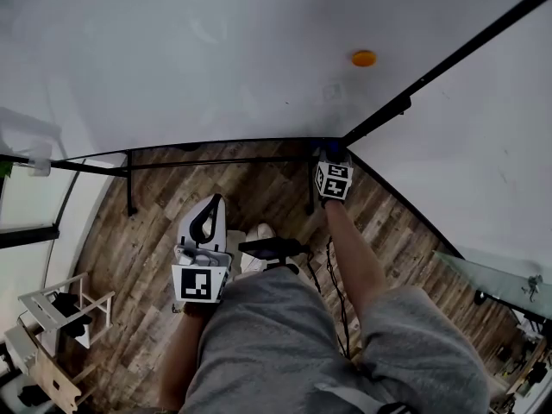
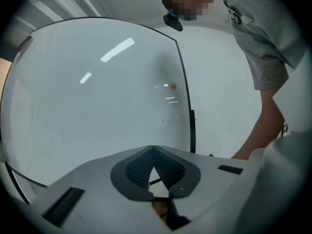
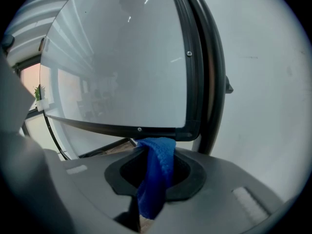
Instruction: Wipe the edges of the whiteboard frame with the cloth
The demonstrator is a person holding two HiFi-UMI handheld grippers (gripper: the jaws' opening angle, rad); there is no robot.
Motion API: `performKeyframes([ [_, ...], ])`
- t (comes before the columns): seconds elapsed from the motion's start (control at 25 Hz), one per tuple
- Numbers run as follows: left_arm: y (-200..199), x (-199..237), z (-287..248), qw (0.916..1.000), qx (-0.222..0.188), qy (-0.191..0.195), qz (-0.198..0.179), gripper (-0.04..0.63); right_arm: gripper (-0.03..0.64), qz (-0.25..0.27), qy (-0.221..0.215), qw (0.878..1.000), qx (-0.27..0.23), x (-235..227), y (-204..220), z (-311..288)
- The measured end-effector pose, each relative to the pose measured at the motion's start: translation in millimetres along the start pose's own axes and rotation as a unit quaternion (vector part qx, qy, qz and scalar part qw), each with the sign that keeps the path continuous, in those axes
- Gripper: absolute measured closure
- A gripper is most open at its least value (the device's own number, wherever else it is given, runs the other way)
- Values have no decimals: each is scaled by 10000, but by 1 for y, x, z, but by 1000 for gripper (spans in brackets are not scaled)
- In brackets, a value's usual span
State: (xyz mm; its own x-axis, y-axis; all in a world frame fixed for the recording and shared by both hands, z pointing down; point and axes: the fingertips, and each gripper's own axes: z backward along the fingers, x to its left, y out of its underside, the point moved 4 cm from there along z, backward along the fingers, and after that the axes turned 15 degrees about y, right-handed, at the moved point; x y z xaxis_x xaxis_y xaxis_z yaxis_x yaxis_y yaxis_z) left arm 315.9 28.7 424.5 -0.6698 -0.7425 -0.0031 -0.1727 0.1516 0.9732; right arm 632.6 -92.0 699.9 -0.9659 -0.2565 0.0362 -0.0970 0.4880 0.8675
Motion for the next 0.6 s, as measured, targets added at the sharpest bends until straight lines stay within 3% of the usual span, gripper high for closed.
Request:
performKeyframes([
  [0.24, -6, 4, -4, 9999, -167, 35, -22, 586, 531, -42, -66, 10000, 5, 7, 0, 2],
  [0.6, 0, 9, -6, 9998, -24, -43, 178, 586, 531, -72, -195, 9998, 44, 20, -1, 4],
])
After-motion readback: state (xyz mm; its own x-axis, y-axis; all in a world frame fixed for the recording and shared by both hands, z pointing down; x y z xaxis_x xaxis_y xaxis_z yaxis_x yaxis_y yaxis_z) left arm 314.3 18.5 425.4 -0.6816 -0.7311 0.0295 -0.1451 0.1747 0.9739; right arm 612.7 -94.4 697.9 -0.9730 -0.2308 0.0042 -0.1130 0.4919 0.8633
